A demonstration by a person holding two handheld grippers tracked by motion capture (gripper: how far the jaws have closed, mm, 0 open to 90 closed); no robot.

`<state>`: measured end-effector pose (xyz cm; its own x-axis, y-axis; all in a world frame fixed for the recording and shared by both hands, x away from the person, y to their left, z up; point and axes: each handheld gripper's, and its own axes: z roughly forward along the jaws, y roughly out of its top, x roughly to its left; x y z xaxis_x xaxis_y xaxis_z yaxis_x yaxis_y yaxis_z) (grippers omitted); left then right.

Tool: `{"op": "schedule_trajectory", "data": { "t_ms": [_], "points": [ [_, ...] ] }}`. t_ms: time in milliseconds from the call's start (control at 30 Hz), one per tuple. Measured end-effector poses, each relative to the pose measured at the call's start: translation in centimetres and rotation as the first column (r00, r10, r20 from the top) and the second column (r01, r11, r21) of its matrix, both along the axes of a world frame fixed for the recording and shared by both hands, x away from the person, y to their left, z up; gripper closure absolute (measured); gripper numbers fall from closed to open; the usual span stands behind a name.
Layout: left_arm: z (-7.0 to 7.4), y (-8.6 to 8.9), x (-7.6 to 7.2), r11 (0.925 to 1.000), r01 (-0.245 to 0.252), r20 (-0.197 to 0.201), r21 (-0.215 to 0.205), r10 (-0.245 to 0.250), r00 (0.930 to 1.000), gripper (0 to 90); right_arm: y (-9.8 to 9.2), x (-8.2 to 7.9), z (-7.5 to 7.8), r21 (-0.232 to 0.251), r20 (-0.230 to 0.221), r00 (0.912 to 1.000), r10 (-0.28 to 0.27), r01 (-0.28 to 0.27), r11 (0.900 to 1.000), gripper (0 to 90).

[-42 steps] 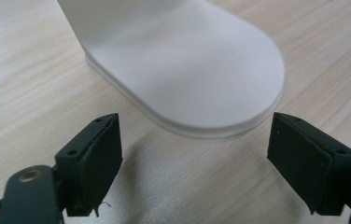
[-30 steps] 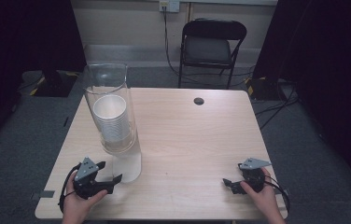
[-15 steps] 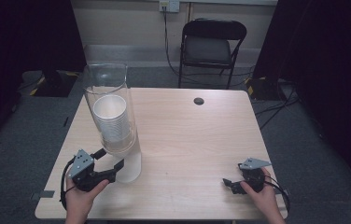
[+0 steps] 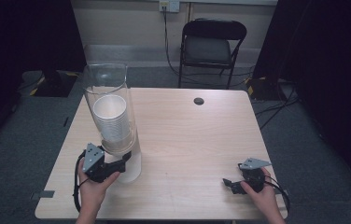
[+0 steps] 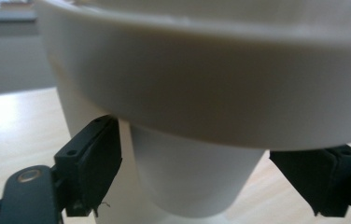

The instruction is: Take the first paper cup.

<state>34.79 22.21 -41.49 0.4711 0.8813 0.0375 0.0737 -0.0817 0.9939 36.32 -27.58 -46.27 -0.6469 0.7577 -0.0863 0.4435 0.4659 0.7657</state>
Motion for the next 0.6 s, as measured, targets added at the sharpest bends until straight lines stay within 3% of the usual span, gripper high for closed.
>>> {"op": "schedule_trajectory", "data": {
  "t_ms": [167,267,333,400,467,600],
  "points": [
    [-0.7,-0.4,0.5,0.9984,-0.032,0.036,-0.047,0.034,0.9988,30.1,0.0,0.0,0.0,0.0,0.0,1.0,0.0,0.0,1.0,7.2],
    [-0.8,-0.6,0.7,0.9983,-0.029,0.04,-0.05,0.031,0.9987,32.0,0.0,0.0,0.0,0.0,0.0,1.0,0.0,0.0,1.0,7.2],
    [-0.7,-0.6,0.7,0.999,-0.032,0.011,-0.03,0.032,0.9994,32.8,0.0,0.0,0.0,0.0,0.001,1.0,0.003,-0.003,1.0,7.2],
    [-1.2,-0.8,0.9,0.9992,-0.038,-0.052,0.016,0.038,0.9979,33.4,0.0,0.0,0.0,0.0,0.001,1.0,0.003,-0.003,1.0,7.2],
    [-1.8,-0.8,0.9,0.999,-0.037,-0.028,-0.023,0.036,0.9989,33.7,0.0,0.0,0.0,0.0,0.0,1.0,0.003,-0.003,1.0,7.2],
    [-2.0,-0.9,0.9,0.9986,-0.034,-0.021,-0.04,0.033,0.9992,34.5,0.0,0.0,0.0,-0.001,0.0,1.0,0.006,-0.006,1.0,7.2]
  ]
}}
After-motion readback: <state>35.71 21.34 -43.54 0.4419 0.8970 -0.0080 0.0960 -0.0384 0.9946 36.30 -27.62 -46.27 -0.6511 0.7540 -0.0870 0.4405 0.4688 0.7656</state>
